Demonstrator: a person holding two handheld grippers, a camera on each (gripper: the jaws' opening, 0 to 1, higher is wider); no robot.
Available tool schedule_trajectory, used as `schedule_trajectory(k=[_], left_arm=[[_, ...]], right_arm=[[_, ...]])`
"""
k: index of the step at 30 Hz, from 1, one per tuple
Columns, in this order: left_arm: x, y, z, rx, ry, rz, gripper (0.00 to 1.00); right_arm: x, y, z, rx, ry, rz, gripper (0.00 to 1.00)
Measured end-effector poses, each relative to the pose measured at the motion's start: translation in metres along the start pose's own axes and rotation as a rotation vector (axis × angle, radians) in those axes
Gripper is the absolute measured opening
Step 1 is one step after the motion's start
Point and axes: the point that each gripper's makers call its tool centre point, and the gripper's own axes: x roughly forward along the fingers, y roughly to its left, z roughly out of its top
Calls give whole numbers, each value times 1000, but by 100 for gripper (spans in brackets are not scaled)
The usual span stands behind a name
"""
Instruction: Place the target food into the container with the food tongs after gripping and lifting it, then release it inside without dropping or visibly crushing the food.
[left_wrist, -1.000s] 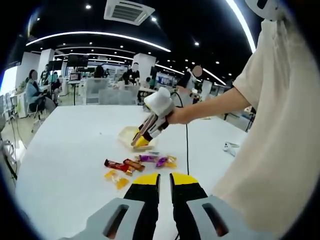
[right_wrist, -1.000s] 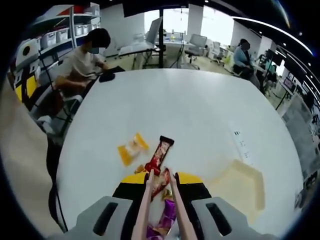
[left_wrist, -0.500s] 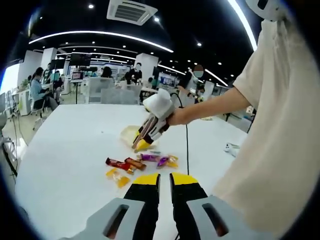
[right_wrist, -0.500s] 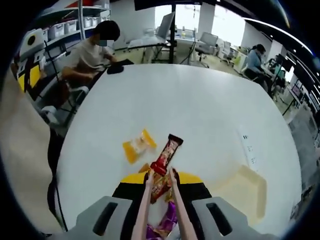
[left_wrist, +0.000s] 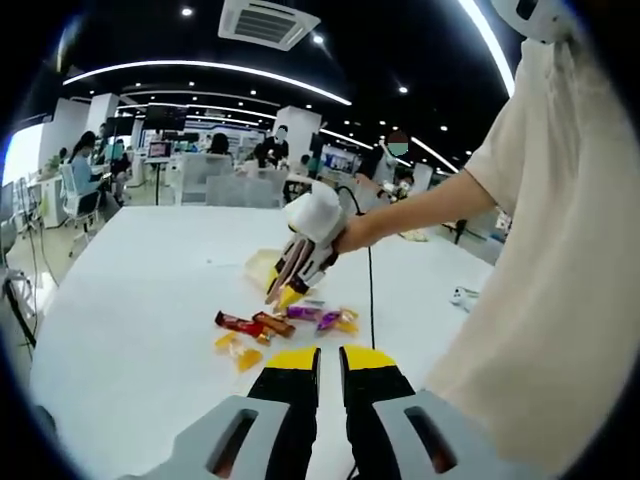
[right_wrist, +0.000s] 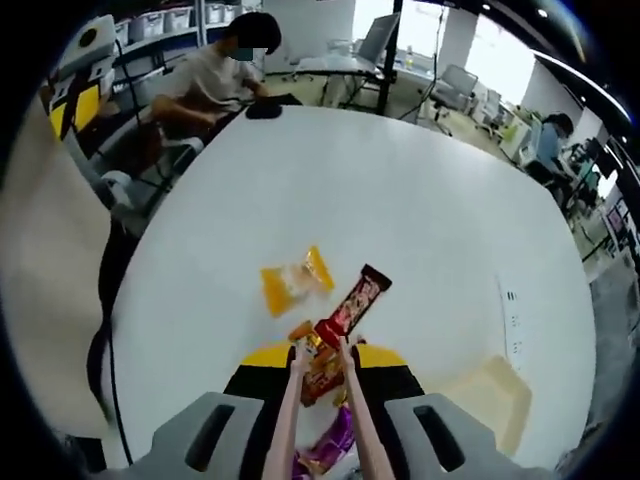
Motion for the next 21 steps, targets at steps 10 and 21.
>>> schedule_trajectory(k=[10,21], left_arm=[[-3,1,-3,-10,0,11,5],[-11,6,-9,-26,2,32,5]], right_arm=[[6,2,0,-41,26,33,22],[16,10,-5,-86,59,74,22]])
